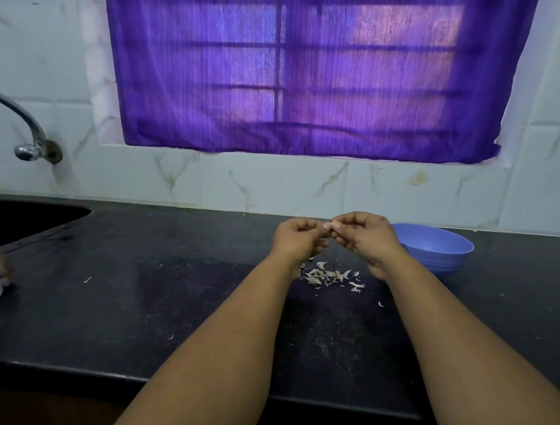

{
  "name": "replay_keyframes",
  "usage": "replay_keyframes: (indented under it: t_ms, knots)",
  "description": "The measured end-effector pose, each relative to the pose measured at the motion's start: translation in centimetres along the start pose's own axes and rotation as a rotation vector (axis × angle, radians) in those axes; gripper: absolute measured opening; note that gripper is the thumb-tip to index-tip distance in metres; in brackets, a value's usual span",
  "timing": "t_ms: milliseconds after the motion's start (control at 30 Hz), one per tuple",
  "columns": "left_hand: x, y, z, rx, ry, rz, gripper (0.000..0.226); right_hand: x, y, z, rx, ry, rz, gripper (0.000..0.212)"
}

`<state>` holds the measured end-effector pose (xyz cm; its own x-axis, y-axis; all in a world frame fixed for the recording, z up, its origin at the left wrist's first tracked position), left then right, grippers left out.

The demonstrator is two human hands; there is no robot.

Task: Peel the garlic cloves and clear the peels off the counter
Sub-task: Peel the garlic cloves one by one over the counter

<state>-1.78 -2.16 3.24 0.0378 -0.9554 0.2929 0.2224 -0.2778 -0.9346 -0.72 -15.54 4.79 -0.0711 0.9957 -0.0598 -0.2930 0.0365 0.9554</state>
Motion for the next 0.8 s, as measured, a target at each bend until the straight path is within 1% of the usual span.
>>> replay_keyframes:
  t_ms: [200, 433, 567, 700, 800]
  knots:
    - [0.2, -0.4, -0.1, -0.052, 0.014, -0.153, 0.016, 0.0, 0.1, -0.1, 0.019, 0.054, 0.148, 0.006]
    - [0.1, -1.0, -0.3, -0.13, 0.055, -0.247, 0.012, -0.1, 0.4, -0.2, 0.08, 0.134, 0.294, 0.01]
    - [0.1, -1.3, -0.6, -0.164, 0.097, -0.232, 0.014, -0.4, 0.5, -0.2, 0.086, 0.168, 0.313, 0.011]
    - [0.2, -1.2, -0.8, -0.18, 0.096, -0.147, 0.013, -0.7, 0.3, -0.2, 0.076, 0.193, 0.194, 0.008]
    - [0.6, -0.9, -1.1, -0.2, 0.09, -0.031, 0.019, -0.6, 0.0, -0.2, 0.067, 0.169, 0.135, 0.01]
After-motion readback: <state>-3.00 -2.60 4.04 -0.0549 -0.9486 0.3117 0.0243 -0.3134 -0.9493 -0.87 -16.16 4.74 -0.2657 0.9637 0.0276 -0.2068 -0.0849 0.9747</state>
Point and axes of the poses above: each hand's wrist, its own z-axis towards the middle knuckle, its own x-axis out of the palm, y = z × x, the point moved 1 cm from there along z, towards the middle knuckle, and after that the axes turned 7 degrees about -z, right-handed, at the moved point
